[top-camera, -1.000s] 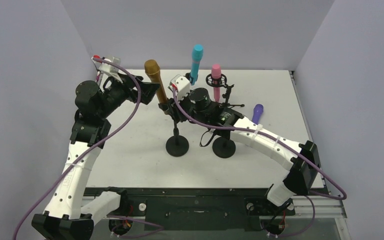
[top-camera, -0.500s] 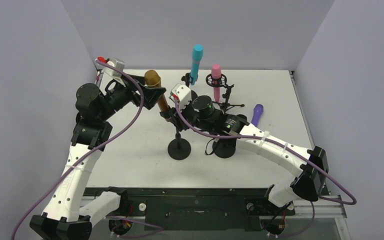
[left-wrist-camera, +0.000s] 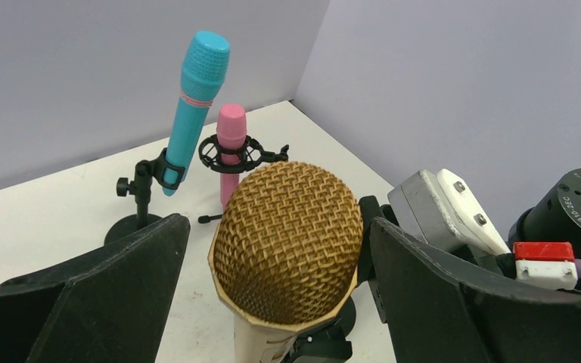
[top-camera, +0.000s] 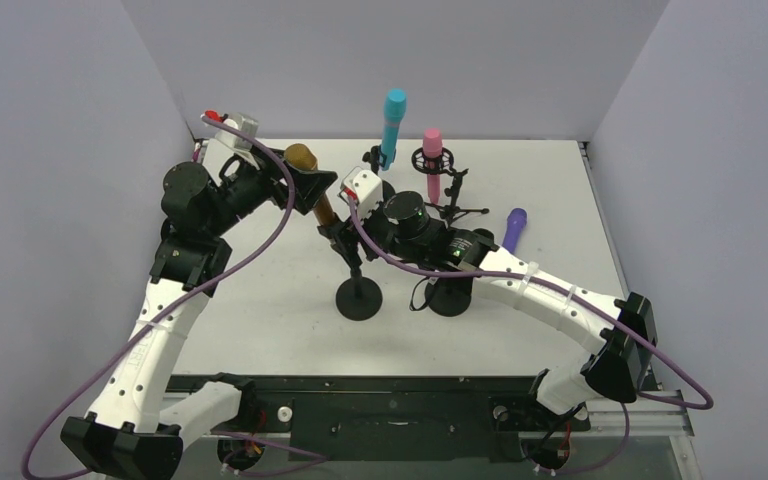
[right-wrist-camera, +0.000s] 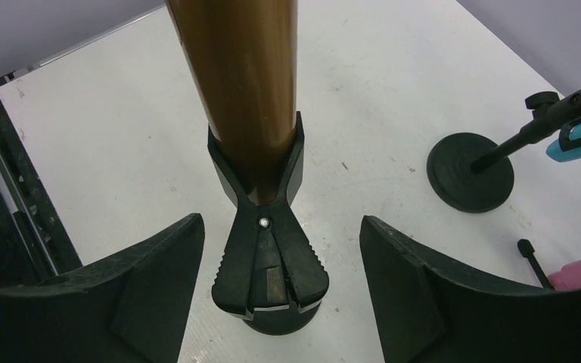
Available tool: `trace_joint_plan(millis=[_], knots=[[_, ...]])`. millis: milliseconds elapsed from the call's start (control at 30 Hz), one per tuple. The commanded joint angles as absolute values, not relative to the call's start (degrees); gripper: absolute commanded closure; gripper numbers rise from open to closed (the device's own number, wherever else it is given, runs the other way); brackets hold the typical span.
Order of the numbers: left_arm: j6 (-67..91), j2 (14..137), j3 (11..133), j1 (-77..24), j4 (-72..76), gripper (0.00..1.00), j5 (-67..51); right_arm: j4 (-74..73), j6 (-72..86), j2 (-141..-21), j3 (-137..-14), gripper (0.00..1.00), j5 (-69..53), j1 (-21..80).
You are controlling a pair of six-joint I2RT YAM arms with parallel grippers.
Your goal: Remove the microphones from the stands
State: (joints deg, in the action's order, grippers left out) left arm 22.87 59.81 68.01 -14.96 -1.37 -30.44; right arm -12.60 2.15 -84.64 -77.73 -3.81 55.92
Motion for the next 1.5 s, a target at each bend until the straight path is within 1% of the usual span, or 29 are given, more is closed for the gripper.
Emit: trace_joint_plan(millis=[0, 300, 633, 733, 833, 1167, 1200, 1233, 1267, 1400, 1467], knots=[[22.7, 59.6, 69.6, -15.3, 1.9, 0.13, -29.4, -9.1, 2.7, -83.2, -77.9, 0.28, -3.1, 56.2], [22.1, 59.6, 69.6, -15.3, 1.4, 0.13, -29.3, -8.8, 3.0, -80.9, -76.2, 0.24, -4.6, 56.0], [22.1, 59.9, 69.9, -15.3, 0.9, 0.13, -29.2, -8.3, 3.2, -77.2, -73.2, 0.25, -6.1, 54.9], [22.3, 60.2, 70.2, -15.3, 0.8, 0.13, -29.4, -8.3, 3.1, -77.6, -73.4, 0.3, -6.8, 54.8], [22.3, 60.2, 70.4, -15.4, 0.8, 0.14, -29.5, -8.2, 2.9, -78.5, -73.9, 0.32, -7.1, 54.8], [22.1, 60.5, 70.8, -15.4, 0.5, 0.19, -29.9, -7.7, 2.7, -80.8, -75.7, 0.52, -7.8, 54.7], [22.1, 60.5, 70.8, -15.4, 0.5, 0.21, -29.9, -7.7, 2.7, -80.8, -75.7, 0.56, -7.8, 54.7], [22.1, 60.6, 70.9, -15.4, 0.5, 0.24, -30.0, -7.7, 2.7, -80.9, -75.7, 0.57, -7.7, 54.6], [22.1, 60.7, 71.0, -15.4, 0.5, 0.25, -30.1, -7.6, 2.8, -80.9, -75.6, 0.6, -7.7, 54.6], [22.1, 60.9, 71.1, -15.4, 0.5, 0.33, -30.2, -6.9, 3.2, -80.8, -75.4, 0.61, -7.6, 54.5], [22.1, 60.9, 71.2, -15.5, 0.6, 0.38, -30.2, -6.7, 3.4, -81.0, -75.4, 0.61, -7.6, 54.5]])
